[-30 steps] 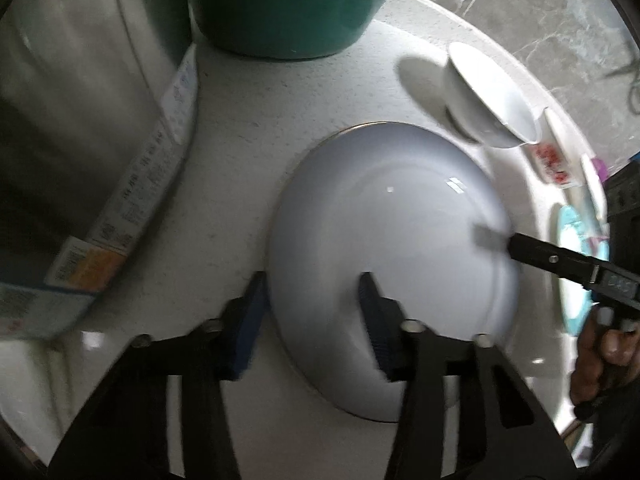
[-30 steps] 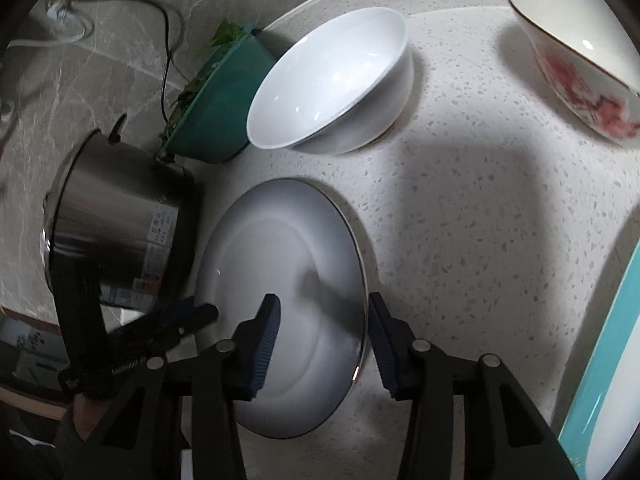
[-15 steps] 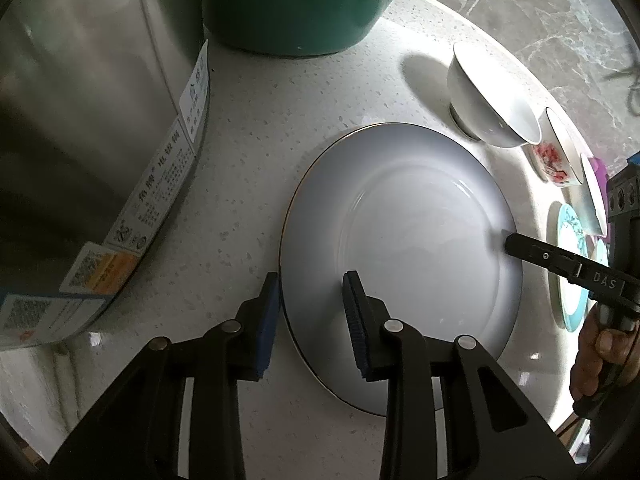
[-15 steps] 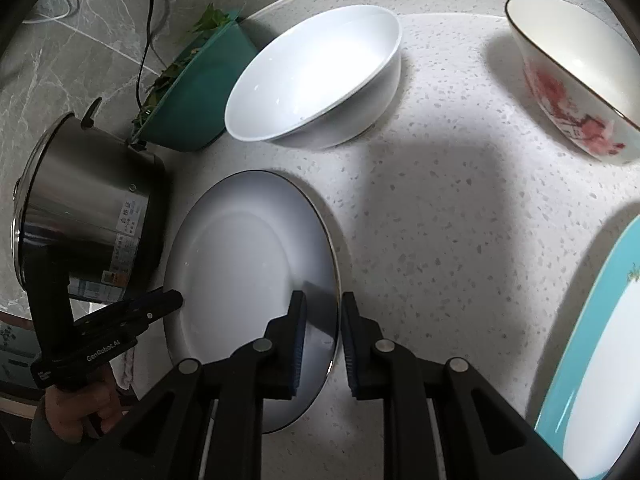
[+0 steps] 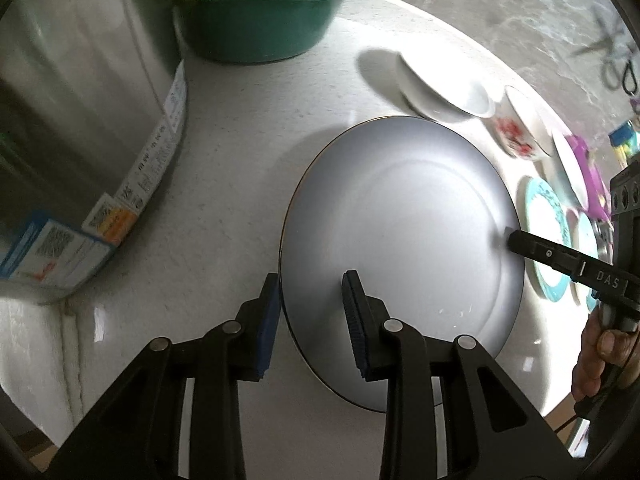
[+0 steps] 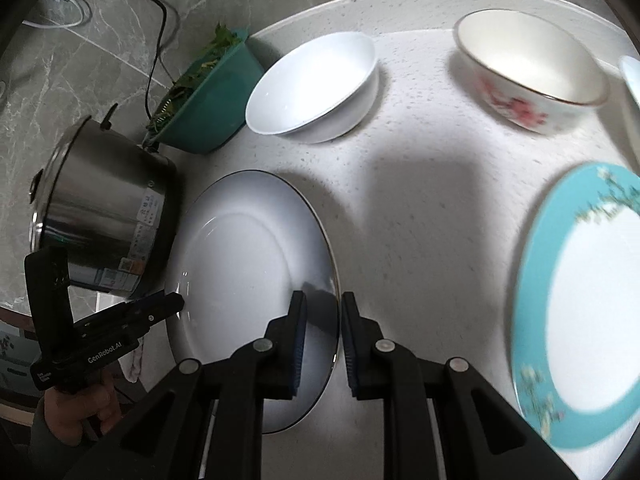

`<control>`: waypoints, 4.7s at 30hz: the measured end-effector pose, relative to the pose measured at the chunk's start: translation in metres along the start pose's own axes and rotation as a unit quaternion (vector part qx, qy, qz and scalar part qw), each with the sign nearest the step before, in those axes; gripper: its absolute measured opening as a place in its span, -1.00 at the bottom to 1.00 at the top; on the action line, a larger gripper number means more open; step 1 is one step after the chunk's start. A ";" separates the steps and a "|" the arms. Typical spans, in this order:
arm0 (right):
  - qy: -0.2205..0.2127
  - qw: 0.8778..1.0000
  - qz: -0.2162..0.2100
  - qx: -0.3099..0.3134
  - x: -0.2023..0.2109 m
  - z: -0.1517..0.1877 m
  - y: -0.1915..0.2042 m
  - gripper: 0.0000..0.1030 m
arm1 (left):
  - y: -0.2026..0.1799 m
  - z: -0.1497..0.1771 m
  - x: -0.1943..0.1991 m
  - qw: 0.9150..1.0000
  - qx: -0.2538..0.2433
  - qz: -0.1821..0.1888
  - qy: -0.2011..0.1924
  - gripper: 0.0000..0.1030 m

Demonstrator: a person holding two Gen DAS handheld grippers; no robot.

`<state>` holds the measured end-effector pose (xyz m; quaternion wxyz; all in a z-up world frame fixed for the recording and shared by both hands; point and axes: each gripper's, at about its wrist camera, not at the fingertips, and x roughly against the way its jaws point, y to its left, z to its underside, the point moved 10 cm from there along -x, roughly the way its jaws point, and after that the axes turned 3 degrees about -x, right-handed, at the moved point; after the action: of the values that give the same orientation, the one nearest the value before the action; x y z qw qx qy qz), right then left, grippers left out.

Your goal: Organize plates and bowls

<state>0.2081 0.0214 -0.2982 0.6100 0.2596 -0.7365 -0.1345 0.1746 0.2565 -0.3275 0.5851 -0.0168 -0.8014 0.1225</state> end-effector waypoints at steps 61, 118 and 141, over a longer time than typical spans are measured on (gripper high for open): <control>-0.245 0.946 -0.020 -0.213 0.215 0.097 -0.124 1.00 | -0.214 -0.019 0.038 0.949 -0.286 0.128 -0.041 1.00; -0.181 0.929 -0.025 -0.323 0.121 0.063 -0.255 -0.78 | -0.314 -0.082 -0.147 0.922 -0.349 0.118 0.116 -0.61; -0.173 0.924 -0.010 -0.340 0.125 0.064 -0.253 -0.77 | -0.311 -0.085 -0.130 0.929 -0.333 0.115 0.110 -0.66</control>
<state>0.1866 -0.2644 -0.3390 0.5233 0.0160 -0.7379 -0.4258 0.3317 -0.0516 -0.3572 0.6125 -0.3164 -0.7191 -0.0872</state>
